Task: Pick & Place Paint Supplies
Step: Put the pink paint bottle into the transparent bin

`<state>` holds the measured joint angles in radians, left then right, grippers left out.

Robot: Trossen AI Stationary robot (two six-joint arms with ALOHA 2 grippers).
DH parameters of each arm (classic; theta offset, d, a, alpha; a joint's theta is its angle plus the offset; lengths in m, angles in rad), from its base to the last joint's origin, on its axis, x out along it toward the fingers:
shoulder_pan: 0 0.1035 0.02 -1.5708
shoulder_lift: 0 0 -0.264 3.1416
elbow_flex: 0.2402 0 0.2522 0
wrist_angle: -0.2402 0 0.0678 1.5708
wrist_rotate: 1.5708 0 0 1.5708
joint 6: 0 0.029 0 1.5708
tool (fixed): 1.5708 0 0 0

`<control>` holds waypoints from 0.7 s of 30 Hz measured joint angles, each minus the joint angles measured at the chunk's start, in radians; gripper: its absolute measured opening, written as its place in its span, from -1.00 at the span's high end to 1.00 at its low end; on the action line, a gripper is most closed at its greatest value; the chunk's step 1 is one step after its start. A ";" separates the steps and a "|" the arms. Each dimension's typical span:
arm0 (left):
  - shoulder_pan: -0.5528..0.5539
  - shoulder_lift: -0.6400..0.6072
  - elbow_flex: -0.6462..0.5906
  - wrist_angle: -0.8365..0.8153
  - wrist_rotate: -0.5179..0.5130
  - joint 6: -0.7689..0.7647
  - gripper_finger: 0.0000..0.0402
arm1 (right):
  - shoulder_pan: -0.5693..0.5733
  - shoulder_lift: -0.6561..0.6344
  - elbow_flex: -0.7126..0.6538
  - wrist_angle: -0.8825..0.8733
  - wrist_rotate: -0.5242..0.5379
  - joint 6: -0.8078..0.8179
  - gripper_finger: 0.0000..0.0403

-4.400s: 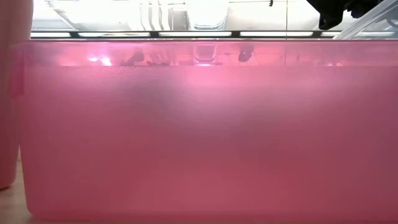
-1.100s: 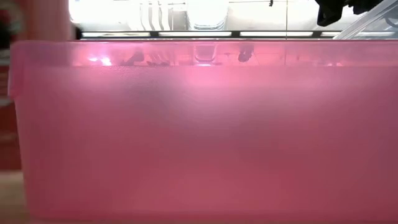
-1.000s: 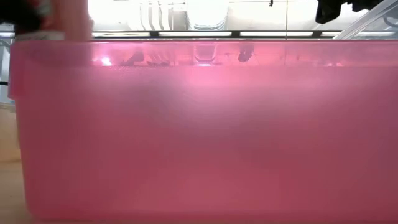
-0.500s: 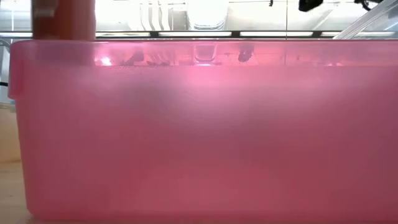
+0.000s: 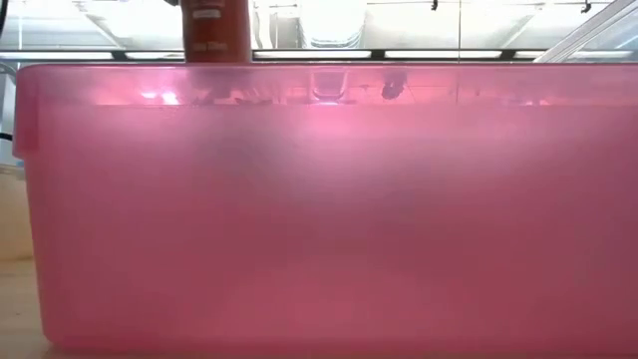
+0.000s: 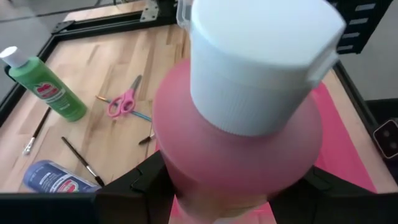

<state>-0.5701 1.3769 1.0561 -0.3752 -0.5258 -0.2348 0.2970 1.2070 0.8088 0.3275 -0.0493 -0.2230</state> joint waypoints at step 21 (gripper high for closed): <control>0.014 0.000 -0.001 0.029 0.039 0.022 -0.05 | 0.004 0.451 0.767 -0.706 -0.030 0.004 -0.38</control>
<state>-0.5564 1.3773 1.0550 -0.3464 -0.4866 -0.2127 0.3012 1.6580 1.5760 -0.3785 -0.0795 -0.2194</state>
